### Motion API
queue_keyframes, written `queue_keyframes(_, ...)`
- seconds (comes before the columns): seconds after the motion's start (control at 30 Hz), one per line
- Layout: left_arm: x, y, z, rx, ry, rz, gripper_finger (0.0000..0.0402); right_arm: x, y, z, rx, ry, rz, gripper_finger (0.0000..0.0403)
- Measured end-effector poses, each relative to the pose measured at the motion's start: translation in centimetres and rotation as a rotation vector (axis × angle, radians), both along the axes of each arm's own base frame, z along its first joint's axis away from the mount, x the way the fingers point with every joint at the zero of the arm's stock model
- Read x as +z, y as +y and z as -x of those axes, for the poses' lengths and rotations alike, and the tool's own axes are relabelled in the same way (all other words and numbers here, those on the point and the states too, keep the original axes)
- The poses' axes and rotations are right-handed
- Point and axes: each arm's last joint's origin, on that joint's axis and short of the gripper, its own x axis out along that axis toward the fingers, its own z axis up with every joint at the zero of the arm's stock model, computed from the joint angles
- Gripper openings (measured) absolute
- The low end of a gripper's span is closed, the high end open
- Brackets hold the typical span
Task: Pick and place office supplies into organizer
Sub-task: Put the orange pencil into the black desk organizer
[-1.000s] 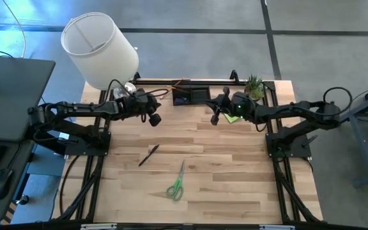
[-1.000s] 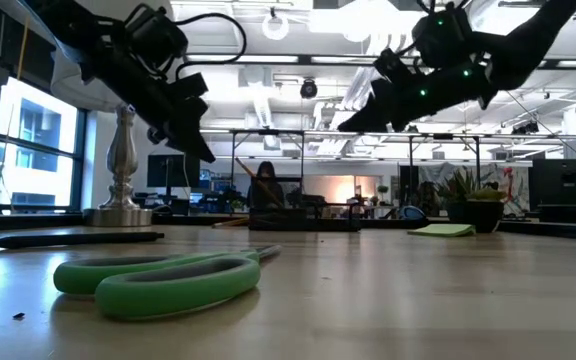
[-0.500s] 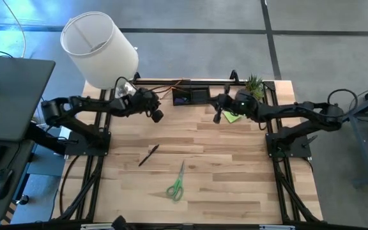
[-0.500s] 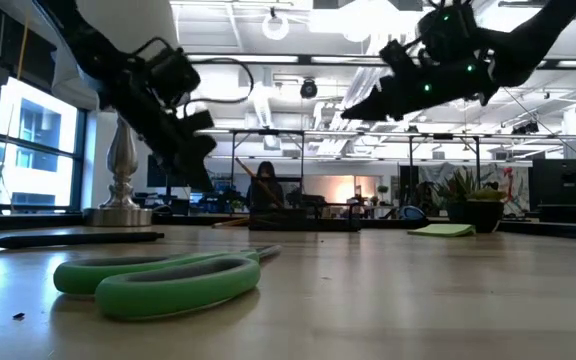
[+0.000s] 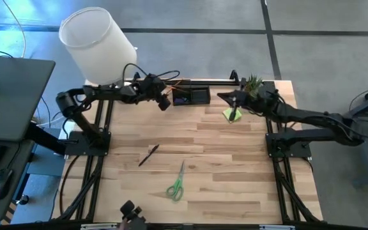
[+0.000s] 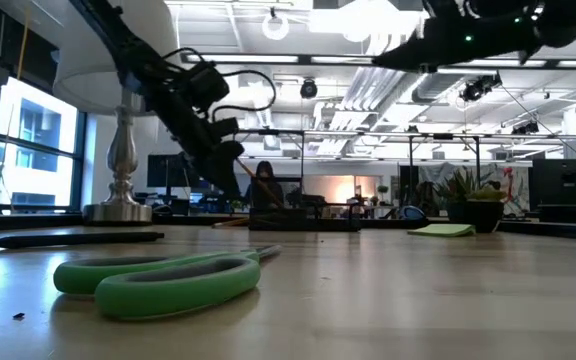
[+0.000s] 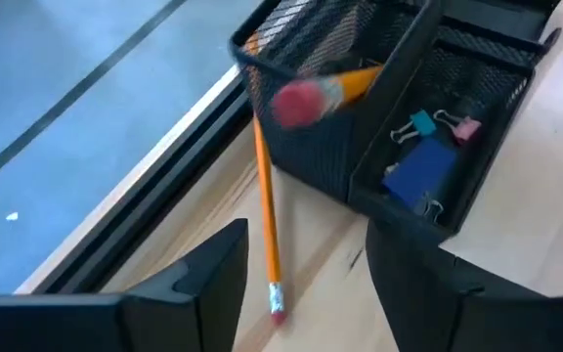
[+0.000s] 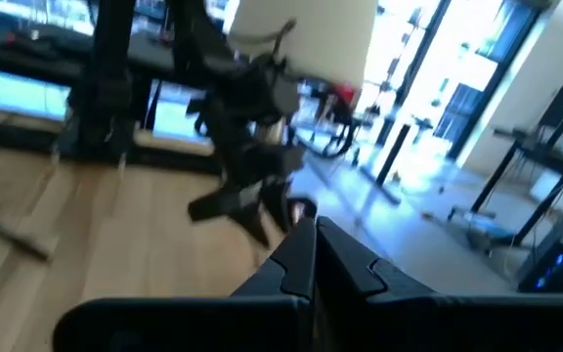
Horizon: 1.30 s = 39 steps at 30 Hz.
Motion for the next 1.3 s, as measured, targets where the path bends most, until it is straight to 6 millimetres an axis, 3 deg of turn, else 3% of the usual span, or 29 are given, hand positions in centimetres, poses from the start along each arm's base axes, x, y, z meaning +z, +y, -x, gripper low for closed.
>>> queue_keyframes(0.3,-0.8,-0.7,-1.1,0.068,0.061,-0.002,0.0162,-0.1,1.1,1.8,0.007,0.077,-0.103,0.0000)
queue_keyframes(0.6,-2.2,-0.8,-1.2,0.079,0.158,-0.014,0.0141,0.0,2.1,1.6,0.058,0.067,-0.129,0.0000)
queue_keyframes(0.9,-4.1,-1.7,-2.9,0.129,0.252,-0.116,0.0133,0.1,2.2,1.5,0.064,0.067,-0.113,0.0000)
queue_keyframes(1.3,-3.3,2.2,-3.0,0.142,0.195,-0.032,0.0133,0.0,2.2,1.6,0.063,0.091,-0.073,0.0000)
